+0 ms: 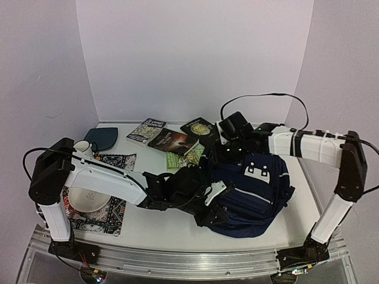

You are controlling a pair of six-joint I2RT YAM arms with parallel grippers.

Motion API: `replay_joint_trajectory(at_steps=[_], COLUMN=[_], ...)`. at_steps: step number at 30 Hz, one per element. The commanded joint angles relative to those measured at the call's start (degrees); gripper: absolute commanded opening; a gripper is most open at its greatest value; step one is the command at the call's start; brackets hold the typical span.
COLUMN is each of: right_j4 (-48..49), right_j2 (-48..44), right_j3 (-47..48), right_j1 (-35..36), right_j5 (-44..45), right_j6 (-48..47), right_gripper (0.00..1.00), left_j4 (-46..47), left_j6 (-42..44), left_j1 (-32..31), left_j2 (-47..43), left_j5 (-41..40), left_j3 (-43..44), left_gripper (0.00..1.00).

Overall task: Pack the student bag
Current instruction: Zip the second largest pocket of the bag in the student bag, then grab the second largest pocket of the student bag.

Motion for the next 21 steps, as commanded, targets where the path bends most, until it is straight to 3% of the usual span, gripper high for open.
replay_joint_trajectory(at_steps=[1, 8, 17, 21], right_j4=[-6.35, -11.28, -12.71, -12.62], right_j2=[-8.85, -20.38, -24.17, -23.28], right_j3=[-5.71, -14.53, -20.9, -21.78], right_j1=[0.38, 4.52, 13.64, 17.91], right_j5=[1.74, 4.48, 5.04, 6.38], right_j6=[0.24, 5.79, 17.28, 23.41], right_gripper=[0.59, 0.63, 0.6, 0.53], left_j4=[2.96, 2.88, 2.9, 3.2], left_j6=[-1.44, -8.95, -23.18, -28.15], left_j1=[0.17, 1.96, 8.3, 9.88], left_j2=[-3.58, -9.67, -11.53, -10.98], left_j5=[1.38, -4.86, -8.91, -10.59], left_j3=[-0.6, -7.39, -11.99, -12.97], left_gripper=[0.44, 0.66, 0.72, 0.74])
